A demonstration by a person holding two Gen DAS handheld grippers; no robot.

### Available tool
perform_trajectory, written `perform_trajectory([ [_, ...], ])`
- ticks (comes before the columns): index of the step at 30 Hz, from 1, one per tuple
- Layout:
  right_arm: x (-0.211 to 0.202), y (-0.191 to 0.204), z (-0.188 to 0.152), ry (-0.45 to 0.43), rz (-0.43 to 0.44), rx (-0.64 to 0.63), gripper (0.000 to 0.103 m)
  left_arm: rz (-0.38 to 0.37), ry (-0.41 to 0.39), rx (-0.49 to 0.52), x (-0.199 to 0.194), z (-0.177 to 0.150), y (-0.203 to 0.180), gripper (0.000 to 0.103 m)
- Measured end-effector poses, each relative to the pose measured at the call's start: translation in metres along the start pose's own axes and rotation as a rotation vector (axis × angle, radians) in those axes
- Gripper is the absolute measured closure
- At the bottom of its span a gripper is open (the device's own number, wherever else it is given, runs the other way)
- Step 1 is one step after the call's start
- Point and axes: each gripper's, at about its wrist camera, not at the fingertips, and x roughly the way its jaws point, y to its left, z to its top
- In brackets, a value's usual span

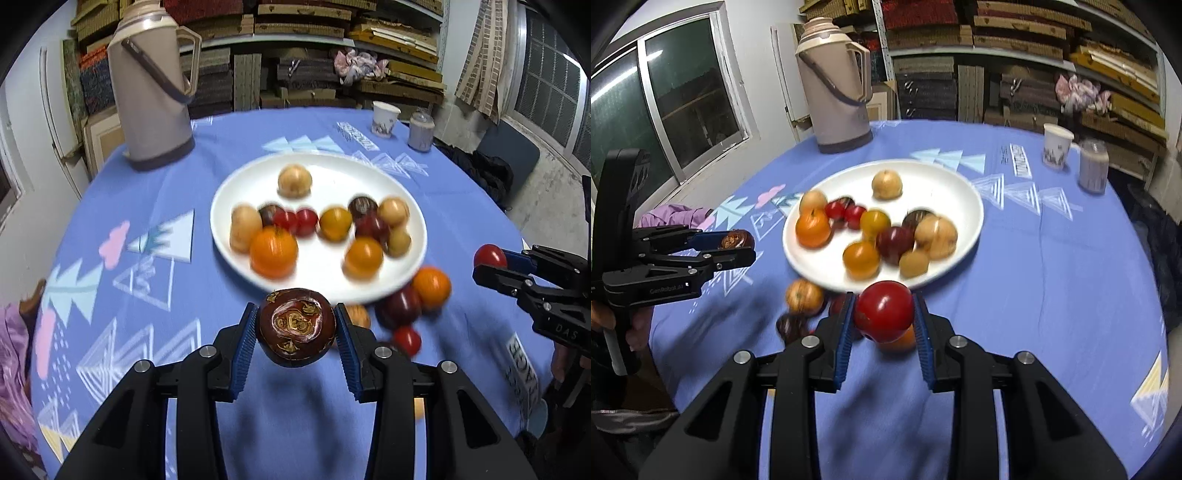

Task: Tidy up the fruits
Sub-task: 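Grasp a red cherry tomato with the right gripper while the left holds the brown fruit, then place the brown fruit and cherry tomato on the white plate, opening both grippers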

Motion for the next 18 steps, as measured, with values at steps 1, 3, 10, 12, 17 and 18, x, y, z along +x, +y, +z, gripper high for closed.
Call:
perform_trajectory([
  [1, 0.002, 0.0, 0.004, -0.001, -0.004, -0.006, 0.074, -0.003, -0.006, 0.001, 0.002, 0.007, 0.0, 0.061],
  [3, 0.01, 0.0, 0.017, -0.003, -0.009, -0.021, 0.074, -0.002, -0.008, -0.009, 0.007, 0.019, 0.001, 0.061],
  [10, 0.048, -0.008, 0.054, 0.009, -0.026, -0.051, 0.073, -0.014, 0.011, -0.027, 0.042, 0.055, 0.001, 0.061],
  [12, 0.061, -0.011, 0.063, 0.019, -0.025, -0.054, 0.074, -0.013, 0.023, -0.028, 0.053, 0.061, 0.002, 0.061],
  [17, 0.086, -0.017, 0.074, 0.043, -0.015, -0.056, 0.073, -0.001, 0.045, -0.039, 0.072, 0.069, 0.005, 0.061],
  [18, 0.09, -0.018, 0.076, 0.046, -0.014, -0.057, 0.073, 0.001, 0.048, -0.039, 0.074, 0.07, 0.005, 0.061],
])
